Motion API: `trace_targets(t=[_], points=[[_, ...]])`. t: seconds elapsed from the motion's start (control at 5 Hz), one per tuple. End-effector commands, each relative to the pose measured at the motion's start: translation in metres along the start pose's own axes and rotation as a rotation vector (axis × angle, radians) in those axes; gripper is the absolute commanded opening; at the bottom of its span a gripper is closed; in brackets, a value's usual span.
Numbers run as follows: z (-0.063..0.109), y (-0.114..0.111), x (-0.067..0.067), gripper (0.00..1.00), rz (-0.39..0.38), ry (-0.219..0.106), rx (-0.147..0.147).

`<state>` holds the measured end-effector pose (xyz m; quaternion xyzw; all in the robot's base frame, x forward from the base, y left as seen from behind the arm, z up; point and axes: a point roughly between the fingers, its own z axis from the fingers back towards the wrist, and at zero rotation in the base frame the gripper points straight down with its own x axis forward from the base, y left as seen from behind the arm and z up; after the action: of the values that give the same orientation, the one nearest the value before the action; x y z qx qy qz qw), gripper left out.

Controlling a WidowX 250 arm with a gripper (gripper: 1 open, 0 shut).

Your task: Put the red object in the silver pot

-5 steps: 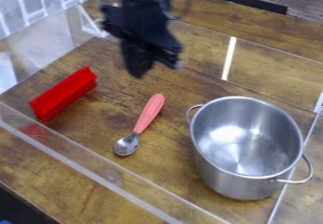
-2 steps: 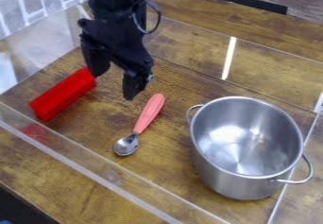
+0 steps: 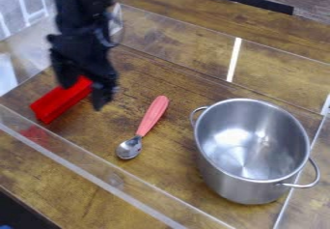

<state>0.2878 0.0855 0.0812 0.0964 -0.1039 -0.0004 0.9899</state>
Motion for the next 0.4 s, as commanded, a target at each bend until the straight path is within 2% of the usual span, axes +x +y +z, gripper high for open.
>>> trace_targets(t=[0.0, 0.2], points=[[-0.003, 0.03, -0.005, 1.0, 0.02, -0.074, 0.003], [-0.013, 0.037, -0.005, 1.0, 0.033, -0.097, -0.021]])
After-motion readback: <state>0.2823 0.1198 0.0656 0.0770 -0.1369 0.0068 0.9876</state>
